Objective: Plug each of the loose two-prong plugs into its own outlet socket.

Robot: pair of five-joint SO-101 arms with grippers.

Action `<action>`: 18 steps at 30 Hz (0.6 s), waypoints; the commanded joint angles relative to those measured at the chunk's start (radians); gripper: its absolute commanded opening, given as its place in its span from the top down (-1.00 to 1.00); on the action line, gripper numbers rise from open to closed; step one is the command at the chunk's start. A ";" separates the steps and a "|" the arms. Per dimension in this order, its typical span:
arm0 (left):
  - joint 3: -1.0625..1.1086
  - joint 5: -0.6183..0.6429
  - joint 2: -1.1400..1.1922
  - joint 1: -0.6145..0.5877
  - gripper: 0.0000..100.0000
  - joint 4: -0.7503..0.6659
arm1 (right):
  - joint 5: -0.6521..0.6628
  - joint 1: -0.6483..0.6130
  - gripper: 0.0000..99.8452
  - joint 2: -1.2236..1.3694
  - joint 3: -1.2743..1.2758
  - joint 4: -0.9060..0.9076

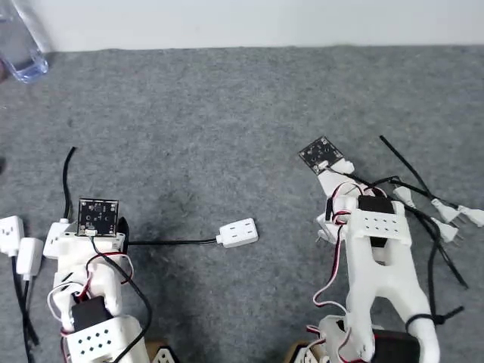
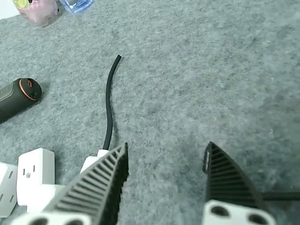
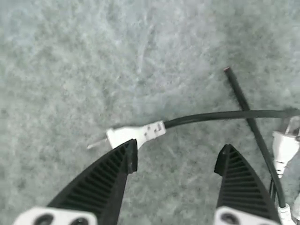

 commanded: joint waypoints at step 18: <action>-0.005 -0.011 -0.011 0.005 0.51 0.005 | 0.212 0.162 0.45 0.124 -0.049 -0.007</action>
